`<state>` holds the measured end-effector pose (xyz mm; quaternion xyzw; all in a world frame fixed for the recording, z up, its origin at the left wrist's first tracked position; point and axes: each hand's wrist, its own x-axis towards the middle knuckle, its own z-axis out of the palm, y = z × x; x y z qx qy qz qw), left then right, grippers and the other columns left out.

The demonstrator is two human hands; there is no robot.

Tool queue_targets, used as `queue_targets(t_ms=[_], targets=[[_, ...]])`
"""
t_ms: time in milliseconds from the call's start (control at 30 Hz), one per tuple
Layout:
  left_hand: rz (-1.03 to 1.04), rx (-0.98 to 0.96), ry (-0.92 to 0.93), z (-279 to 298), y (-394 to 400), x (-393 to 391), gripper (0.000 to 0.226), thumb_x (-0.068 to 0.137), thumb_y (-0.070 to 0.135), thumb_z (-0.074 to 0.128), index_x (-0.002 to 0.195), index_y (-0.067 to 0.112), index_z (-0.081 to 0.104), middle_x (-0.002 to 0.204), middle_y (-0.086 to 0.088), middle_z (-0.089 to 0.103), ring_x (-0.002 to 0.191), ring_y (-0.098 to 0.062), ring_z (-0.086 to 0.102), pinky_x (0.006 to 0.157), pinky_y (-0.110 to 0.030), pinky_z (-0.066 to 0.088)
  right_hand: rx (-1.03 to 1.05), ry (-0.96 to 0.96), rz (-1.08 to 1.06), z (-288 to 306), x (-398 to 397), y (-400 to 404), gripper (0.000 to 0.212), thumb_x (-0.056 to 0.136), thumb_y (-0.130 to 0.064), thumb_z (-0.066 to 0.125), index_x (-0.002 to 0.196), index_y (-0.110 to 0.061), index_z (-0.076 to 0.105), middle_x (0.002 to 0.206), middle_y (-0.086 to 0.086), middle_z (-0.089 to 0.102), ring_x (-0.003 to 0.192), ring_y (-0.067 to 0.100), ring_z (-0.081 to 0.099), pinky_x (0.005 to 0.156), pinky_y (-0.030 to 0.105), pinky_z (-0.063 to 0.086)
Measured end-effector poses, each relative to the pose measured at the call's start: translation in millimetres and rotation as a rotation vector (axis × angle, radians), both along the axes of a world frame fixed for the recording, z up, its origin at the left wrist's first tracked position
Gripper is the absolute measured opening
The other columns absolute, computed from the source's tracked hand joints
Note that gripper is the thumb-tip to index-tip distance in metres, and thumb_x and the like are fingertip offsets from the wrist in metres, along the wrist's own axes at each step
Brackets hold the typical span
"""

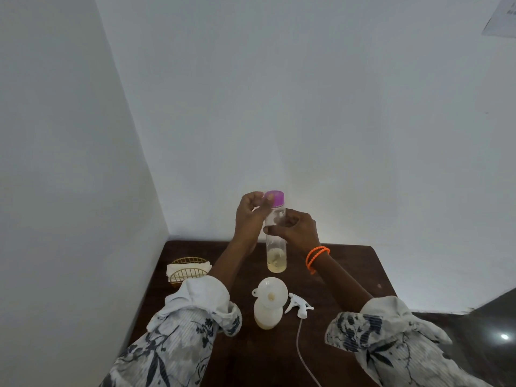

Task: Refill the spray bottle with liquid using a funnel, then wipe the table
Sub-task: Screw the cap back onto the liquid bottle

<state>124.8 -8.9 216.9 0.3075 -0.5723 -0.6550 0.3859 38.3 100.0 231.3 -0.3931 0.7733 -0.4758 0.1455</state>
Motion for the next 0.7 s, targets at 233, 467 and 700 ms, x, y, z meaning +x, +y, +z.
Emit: queue_targets(t_ms=[233, 467, 700], targets=[[-0.040, 0.022, 0.025, 1.2, 1.0, 4.7, 0.060, 0.092, 0.067, 0.057, 0.113, 0.014, 0.075, 0.109, -0.009, 0.077, 0.106, -0.027, 0.073, 0.096, -0.039, 0.059, -0.004, 0.015, 0.008, -4.5, 0.6, -2.4, 0.026, 0.067, -0.037, 0.089, 0.083, -0.022, 0.075, 0.074, -0.007, 0.075, 0.072, 0.010, 0.072, 0.071, 0.028, 0.058], [-0.020, 0.042, 0.038, 1.3, -2.2, 7.1, 0.051, 0.088, 0.055, 0.063, 0.118, 0.014, 0.069, 0.112, -0.006, 0.074, 0.105, -0.023, 0.072, 0.100, -0.051, 0.058, -0.024, -0.049, 0.013, -5.0, -1.0, -4.3, 0.028, 0.066, -0.033, 0.092, 0.088, -0.024, 0.077, 0.079, -0.006, 0.077, 0.076, 0.009, 0.073, 0.071, 0.024, 0.058], [0.045, -0.143, -0.050, 3.9, -2.7, 8.7, 0.057, 0.080, 0.059, 0.073, 0.116, 0.016, 0.075, 0.107, 0.001, 0.079, 0.102, -0.016, 0.074, 0.095, -0.042, 0.060, -0.037, -0.078, 0.007, -2.0, -2.8, -9.3, 0.025, 0.067, -0.030, 0.093, 0.083, -0.030, 0.073, 0.079, -0.004, 0.077, 0.075, 0.016, 0.073, 0.075, 0.031, 0.060]])
